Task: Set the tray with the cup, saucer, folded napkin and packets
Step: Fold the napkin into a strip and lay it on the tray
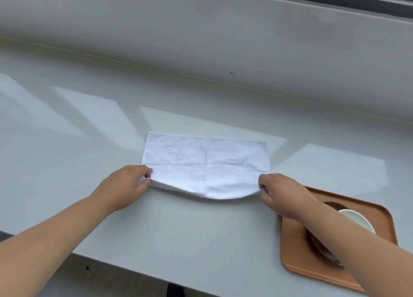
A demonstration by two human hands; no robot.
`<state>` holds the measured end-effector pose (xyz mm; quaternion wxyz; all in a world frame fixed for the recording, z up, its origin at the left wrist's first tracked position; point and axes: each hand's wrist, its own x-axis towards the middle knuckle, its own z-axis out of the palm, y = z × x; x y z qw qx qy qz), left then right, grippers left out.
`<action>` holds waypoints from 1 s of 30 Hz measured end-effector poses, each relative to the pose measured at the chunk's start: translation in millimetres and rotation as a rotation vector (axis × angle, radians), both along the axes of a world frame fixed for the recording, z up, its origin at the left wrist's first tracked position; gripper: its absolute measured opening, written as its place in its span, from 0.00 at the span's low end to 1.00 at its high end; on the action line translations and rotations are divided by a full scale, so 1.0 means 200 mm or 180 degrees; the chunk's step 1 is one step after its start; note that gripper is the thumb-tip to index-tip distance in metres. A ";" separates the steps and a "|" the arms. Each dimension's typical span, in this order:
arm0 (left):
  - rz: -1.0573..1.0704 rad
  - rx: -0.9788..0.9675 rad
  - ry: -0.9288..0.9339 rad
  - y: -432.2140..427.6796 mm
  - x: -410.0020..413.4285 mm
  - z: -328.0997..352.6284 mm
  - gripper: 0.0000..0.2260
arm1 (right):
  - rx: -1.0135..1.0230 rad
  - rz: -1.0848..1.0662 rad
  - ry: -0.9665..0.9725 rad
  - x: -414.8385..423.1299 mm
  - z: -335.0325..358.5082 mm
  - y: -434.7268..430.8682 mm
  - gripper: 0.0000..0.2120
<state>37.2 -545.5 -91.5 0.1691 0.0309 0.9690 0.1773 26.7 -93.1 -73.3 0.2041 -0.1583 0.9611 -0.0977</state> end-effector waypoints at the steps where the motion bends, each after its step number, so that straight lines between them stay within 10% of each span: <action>1: 0.0263 0.0131 -0.0098 0.00 -0.04 0.01 0.02 | -0.0180 -0.0308 -0.0156 -0.04 0.01 0.00 0.02; 12: 0.2032 0.1408 -0.0065 0.09 -0.53 -0.02 0.08 | -0.1260 -0.1914 -0.0560 -0.56 0.00 0.12 0.03; 30: 0.1592 0.0102 0.0695 0.09 -0.59 -0.11 0.15 | -0.0425 -0.1416 0.0342 -0.74 -0.15 0.06 0.06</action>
